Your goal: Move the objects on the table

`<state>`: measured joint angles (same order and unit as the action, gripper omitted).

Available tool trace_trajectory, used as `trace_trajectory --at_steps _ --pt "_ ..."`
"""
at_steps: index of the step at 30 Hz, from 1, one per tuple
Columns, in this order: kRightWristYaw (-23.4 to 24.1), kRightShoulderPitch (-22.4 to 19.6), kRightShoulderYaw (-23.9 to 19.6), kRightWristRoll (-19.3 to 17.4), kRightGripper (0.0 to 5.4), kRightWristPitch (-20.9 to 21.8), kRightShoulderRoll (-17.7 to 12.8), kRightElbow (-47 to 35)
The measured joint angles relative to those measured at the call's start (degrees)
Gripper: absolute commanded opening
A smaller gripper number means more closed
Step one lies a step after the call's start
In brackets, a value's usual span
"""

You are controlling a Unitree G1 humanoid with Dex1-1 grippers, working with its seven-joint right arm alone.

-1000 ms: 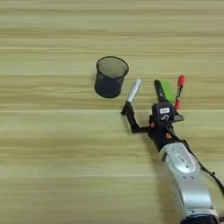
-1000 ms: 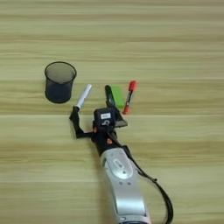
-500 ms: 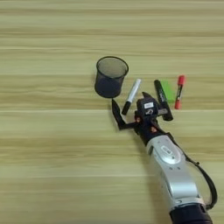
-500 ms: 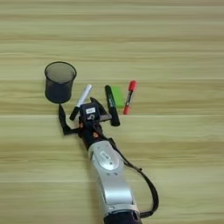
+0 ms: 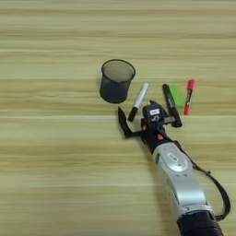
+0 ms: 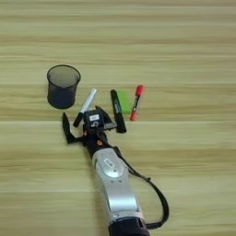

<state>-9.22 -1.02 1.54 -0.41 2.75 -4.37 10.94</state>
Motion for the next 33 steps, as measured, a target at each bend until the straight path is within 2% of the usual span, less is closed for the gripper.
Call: trace_trajectory --at_steps 7,14,17,23,26,33 --pt "-0.5 -0.2 -1.0 -2.0 5.38 -1.7 0.4 0.4" --pt "-0.9 -2.1 -2.1 -2.2 5.38 -1.9 0.5 2.4" --pt "-1.0 -2.5 -2.4 -2.4 4.97 -2.0 0.5 2.9" --pt "-2.1 -3.1 -3.5 -5.4 4.18 -2.4 1.4 3.7" --pt "-2.3 -3.1 -3.5 -5.6 3.46 -2.4 1.6 4.0" --pt "-2.3 -3.2 -3.6 -5.6 2.55 -2.4 1.7 4.3"
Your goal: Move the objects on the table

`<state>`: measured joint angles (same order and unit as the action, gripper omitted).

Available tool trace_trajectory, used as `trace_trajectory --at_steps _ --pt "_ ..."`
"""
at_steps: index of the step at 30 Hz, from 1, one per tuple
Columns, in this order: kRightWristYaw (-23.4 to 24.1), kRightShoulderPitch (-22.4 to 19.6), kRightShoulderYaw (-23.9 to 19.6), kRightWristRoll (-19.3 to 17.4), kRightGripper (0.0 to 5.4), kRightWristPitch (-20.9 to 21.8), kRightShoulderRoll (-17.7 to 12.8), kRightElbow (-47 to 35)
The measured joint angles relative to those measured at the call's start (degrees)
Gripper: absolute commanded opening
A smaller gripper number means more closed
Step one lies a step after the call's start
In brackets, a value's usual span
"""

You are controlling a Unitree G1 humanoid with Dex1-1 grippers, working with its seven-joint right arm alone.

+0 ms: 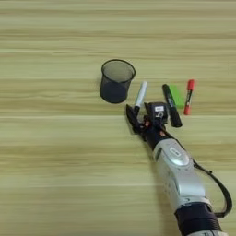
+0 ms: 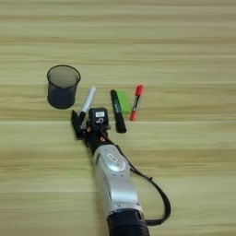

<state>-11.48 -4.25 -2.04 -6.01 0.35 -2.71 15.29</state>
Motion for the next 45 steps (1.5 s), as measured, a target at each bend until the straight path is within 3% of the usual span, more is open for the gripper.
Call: trace_trajectory --at_steps 14,32,39,45 --pt "0.8 -0.8 -0.1 0.1 0.70 0.3 0.2 1.1" --pt "2.3 -0.8 -0.1 1.5 0.61 1.5 0.1 1.0" --pt "3.0 0.2 -1.0 1.9 0.58 -0.9 -1.3 -2.8" --pt "3.1 -0.2 -1.5 1.9 0.02 -1.7 -2.0 -4.5"
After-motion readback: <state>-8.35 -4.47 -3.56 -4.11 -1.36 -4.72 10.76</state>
